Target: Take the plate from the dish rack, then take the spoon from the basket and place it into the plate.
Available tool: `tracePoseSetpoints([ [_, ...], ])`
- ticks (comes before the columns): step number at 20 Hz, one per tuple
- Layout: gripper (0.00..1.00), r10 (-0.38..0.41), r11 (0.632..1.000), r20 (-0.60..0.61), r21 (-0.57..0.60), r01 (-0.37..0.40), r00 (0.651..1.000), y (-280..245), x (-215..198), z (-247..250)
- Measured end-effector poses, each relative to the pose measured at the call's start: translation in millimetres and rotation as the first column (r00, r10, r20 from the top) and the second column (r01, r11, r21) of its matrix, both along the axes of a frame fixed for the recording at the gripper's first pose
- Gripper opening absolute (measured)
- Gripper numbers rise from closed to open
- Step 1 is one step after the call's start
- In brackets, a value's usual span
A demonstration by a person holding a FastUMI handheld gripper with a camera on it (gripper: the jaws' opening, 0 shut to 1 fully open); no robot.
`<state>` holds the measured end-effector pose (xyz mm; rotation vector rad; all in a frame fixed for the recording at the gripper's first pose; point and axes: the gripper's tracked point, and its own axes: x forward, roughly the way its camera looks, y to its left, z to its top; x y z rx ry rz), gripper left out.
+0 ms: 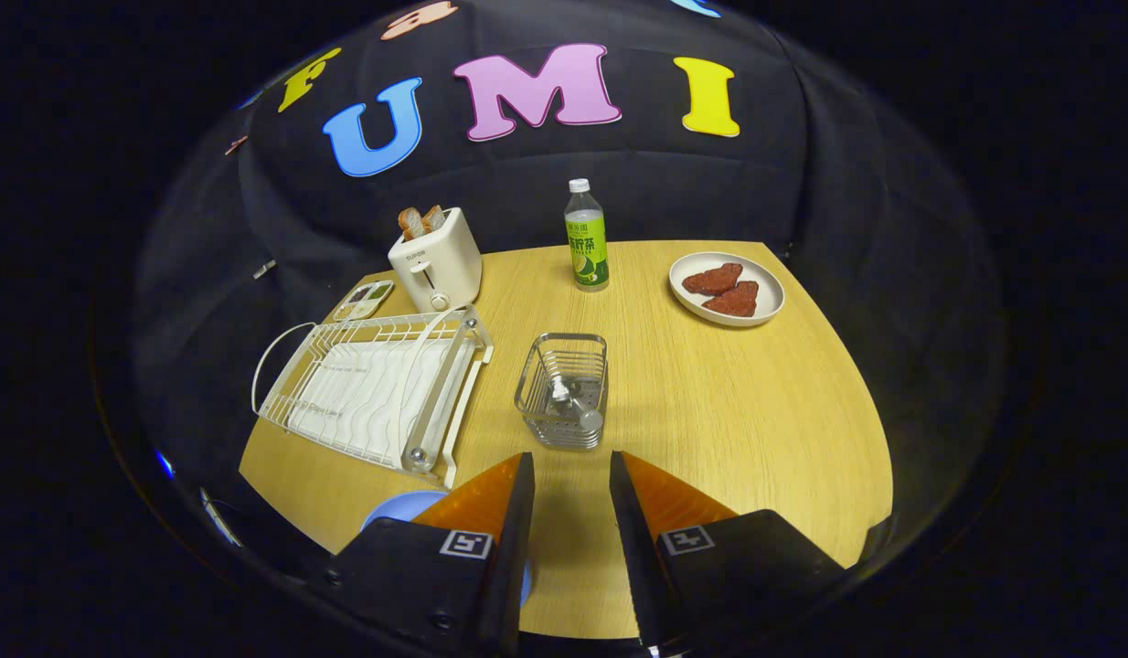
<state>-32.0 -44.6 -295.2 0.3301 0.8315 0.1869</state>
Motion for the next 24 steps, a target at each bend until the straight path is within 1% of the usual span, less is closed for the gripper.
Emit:
tracePoseSetpoints([
  [4,0.52,0.014,0.998,-0.010,-0.067,-0.015,1.000,-6,35,-16],
  [6,0.52,0.028,0.998,-0.037,-0.063,-0.030,0.999,-1,40,-26],
  [8,0.48,0.046,0.996,-0.048,-0.069,-0.049,0.998,4,45,-34],
  [9,0.48,0.052,0.996,-0.056,-0.075,-0.056,0.997,6,45,-37],
  [12,0.41,0.062,0.994,-0.080,-0.089,-0.069,0.995,12,50,-48],
  [14,0.24,0.059,0.994,-0.098,-0.088,-0.068,0.993,15,49,-51],
  [15,0.23,0.061,0.996,-0.091,-0.059,-0.067,0.994,21,49,-46],
  [16,0.16,0.065,0.995,-0.100,-0.071,-0.073,0.993,20,48,-47],
  [19,0.11,0.065,0.994,-0.091,-0.083,-0.072,0.994,22,46,-42],
  [24,0.12,0.052,0.996,-0.062,-0.073,-0.057,0.997,17,42,-22],
])
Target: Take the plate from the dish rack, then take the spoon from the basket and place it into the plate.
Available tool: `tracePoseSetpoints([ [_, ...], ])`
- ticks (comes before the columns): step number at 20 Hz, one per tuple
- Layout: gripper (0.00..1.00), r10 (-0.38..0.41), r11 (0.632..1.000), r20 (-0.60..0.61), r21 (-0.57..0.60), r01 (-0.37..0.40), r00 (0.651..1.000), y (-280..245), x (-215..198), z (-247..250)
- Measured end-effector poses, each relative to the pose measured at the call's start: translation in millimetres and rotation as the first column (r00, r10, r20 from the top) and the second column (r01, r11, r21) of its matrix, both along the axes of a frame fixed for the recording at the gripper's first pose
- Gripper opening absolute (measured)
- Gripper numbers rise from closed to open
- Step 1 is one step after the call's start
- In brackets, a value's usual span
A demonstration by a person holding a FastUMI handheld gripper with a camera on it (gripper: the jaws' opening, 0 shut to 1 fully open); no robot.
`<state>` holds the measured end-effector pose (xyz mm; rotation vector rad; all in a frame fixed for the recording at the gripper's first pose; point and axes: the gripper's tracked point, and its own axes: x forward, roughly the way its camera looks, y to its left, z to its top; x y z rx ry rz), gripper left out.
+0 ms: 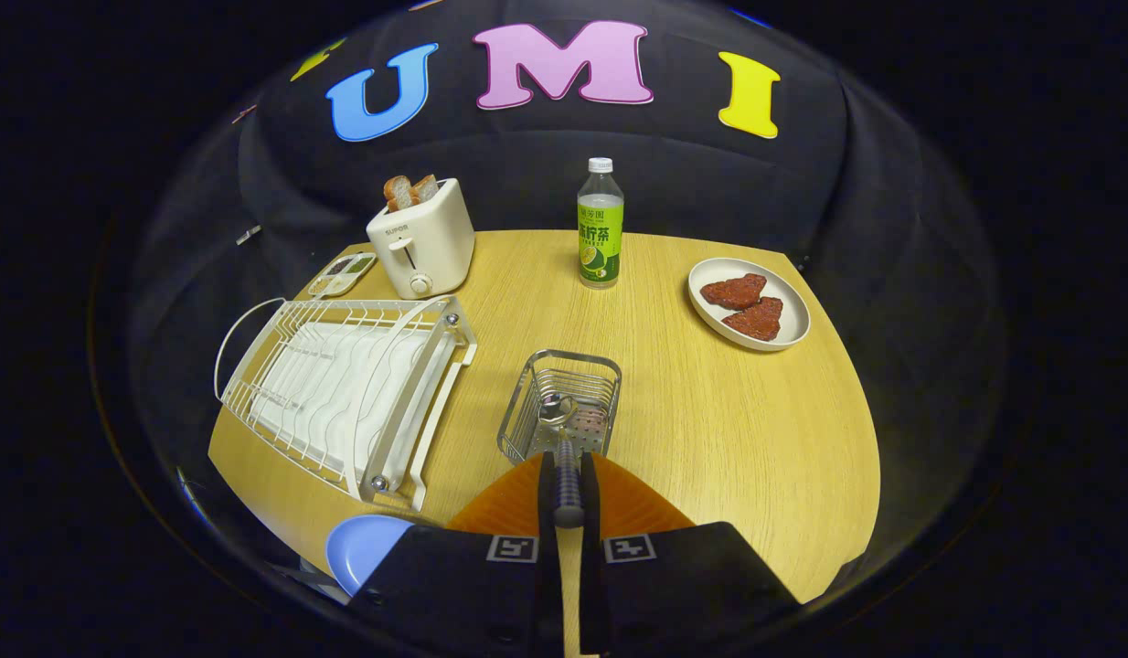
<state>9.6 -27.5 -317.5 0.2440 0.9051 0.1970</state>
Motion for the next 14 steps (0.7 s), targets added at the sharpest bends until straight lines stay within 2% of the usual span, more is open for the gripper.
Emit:
tracePoseSetpoints([
  [7,0.12,-0.037,0.998,0.051,0.050,0.034,0.998,-23,-25,51],
  [10,0.11,-0.006,0.997,0.083,0.080,0.000,0.997,-24,-46,80],
  [14,0.11,0.081,0.987,0.118,0.127,-0.096,0.990,-5,-89,111],
])
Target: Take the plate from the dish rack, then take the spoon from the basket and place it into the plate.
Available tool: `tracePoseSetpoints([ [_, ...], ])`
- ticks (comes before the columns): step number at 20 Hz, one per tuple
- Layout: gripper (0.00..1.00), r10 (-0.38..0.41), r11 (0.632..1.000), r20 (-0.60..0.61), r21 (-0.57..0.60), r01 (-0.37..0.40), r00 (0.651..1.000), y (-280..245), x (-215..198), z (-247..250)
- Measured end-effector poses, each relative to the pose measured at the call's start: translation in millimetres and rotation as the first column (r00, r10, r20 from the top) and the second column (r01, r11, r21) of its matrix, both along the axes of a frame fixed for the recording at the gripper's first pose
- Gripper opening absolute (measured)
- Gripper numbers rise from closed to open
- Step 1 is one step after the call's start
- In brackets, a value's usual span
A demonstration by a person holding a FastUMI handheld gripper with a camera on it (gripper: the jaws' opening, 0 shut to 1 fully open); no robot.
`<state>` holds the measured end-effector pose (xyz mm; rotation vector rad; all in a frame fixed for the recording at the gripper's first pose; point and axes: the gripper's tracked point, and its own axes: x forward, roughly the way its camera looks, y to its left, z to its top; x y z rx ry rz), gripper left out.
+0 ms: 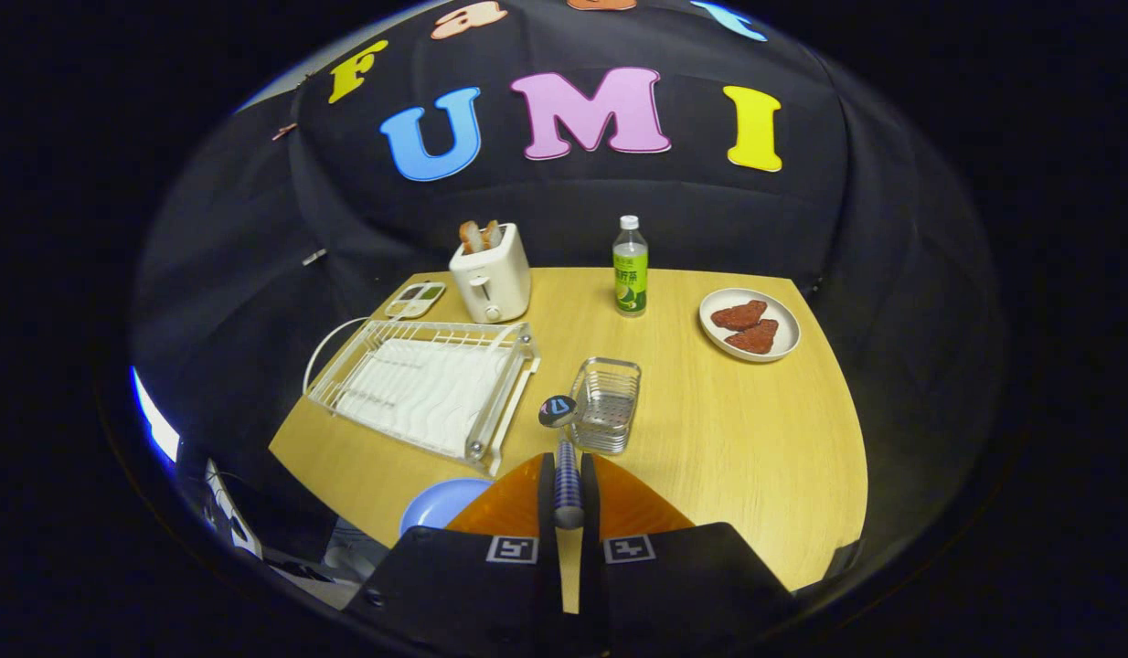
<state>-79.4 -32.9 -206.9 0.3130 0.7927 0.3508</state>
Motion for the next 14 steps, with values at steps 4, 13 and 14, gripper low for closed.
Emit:
tracePoseSetpoints([
  [4,0.11,0.112,0.993,-0.006,0.040,-0.112,0.994,32,-42,2],
  [13,0.11,0.233,0.971,-0.098,0.073,-0.227,0.967,102,-83,-79],
  [14,0.11,0.235,0.971,-0.097,0.077,-0.228,0.967,107,-82,-85],
])
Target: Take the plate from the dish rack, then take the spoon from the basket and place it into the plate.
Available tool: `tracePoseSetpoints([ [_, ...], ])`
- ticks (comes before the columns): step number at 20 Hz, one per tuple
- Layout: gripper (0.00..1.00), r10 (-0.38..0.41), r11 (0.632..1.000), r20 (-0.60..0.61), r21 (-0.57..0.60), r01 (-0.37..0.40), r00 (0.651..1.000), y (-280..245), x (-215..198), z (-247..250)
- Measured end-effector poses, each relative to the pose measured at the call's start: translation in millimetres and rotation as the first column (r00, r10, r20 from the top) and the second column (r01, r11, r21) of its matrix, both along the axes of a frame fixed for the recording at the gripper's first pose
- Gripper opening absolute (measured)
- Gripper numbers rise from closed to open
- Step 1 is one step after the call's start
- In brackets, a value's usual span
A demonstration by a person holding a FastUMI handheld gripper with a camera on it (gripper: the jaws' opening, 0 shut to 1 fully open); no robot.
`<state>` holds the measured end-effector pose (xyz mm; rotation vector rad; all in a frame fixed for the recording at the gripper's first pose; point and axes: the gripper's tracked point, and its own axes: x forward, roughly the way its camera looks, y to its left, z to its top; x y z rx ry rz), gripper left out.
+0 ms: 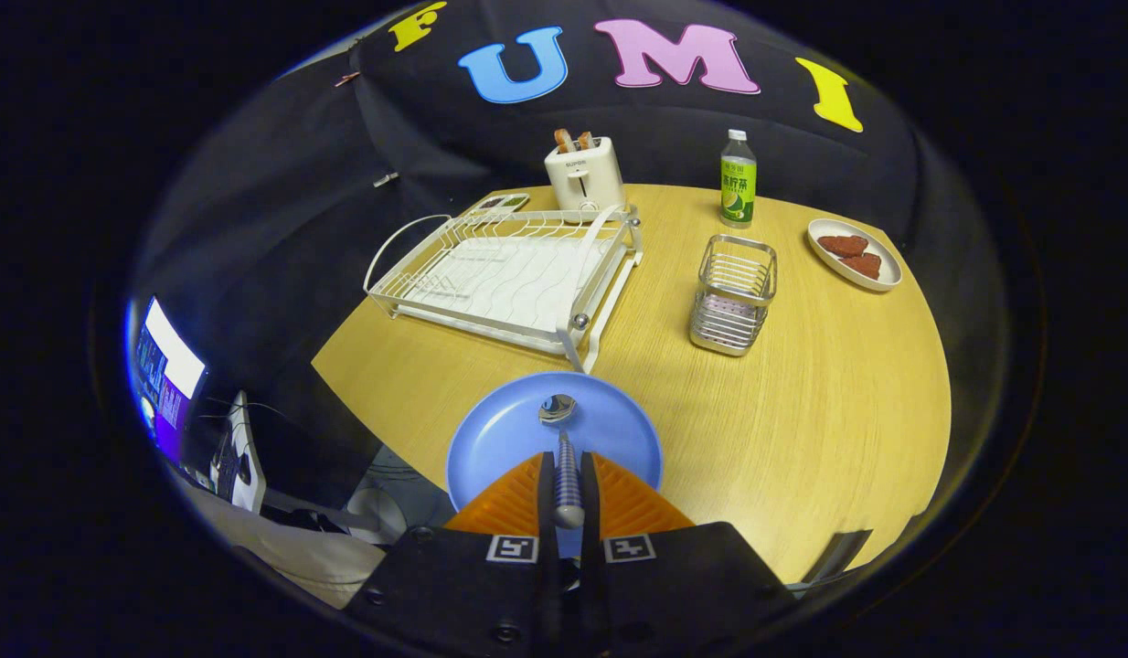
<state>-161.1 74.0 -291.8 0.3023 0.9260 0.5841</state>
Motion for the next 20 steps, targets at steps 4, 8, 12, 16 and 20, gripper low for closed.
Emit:
tracePoseSetpoints([
  [4,0.11,0.003,0.999,-0.003,0.038,-0.003,1.000,16,-1,-13],
  [8,0.12,0.040,0.998,-0.019,0.042,-0.039,0.999,20,-10,-24],
  [12,0.15,0.099,0.995,-0.053,-0.016,-0.100,0.994,22,-26,-47],
  [16,0.17,0.101,0.993,-0.087,-0.049,-0.106,0.991,23,-31,-63],
  [20,0.30,0.086,0.995,-0.109,-0.045,-0.091,0.990,23,-33,-67],
])
